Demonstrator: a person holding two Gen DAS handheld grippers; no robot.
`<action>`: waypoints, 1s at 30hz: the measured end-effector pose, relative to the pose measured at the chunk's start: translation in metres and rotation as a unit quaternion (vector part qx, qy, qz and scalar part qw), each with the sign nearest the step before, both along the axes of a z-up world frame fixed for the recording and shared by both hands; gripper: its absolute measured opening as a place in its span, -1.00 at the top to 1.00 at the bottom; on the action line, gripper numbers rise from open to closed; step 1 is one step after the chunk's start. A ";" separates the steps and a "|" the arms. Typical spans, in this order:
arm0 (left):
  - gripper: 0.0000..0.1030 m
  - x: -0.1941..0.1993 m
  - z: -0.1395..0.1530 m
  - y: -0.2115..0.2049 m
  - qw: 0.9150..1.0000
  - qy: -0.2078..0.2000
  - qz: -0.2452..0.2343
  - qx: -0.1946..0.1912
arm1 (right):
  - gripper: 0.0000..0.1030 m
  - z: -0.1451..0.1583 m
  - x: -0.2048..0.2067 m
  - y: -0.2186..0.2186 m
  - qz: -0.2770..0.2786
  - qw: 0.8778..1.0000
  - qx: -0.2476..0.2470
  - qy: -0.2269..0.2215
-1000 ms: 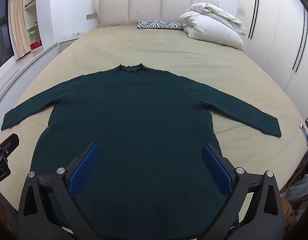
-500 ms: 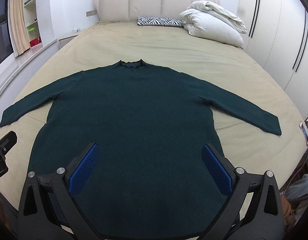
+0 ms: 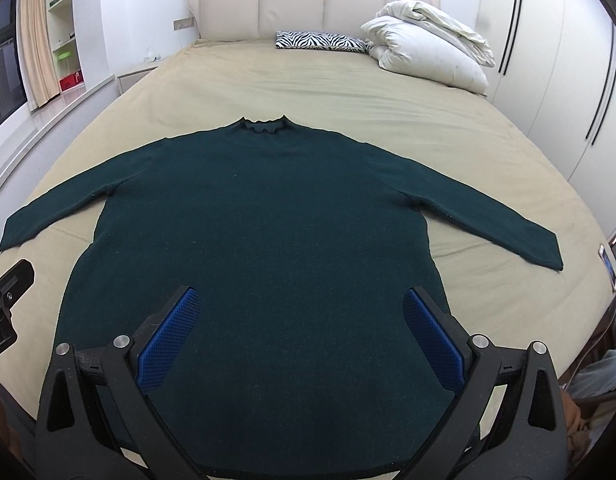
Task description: Fold small clothes
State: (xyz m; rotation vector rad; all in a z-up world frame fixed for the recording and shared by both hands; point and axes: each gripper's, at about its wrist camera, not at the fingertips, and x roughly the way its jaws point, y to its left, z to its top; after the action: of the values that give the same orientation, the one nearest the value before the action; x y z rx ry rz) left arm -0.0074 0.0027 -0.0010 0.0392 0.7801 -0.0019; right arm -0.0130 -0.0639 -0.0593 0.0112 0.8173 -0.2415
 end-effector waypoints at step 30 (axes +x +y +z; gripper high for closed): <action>-1.00 0.001 -0.001 -0.001 1.000 -0.001 0.002 0.000 | -1.00 0.003 0.001 0.008 0.003 1.000 0.002 -0.003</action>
State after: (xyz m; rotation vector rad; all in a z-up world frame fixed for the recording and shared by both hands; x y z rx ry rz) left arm -0.0065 0.0019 -0.0016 0.0374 0.7788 0.0008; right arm -0.0116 -0.0560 -0.0564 0.0132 0.8116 -0.2336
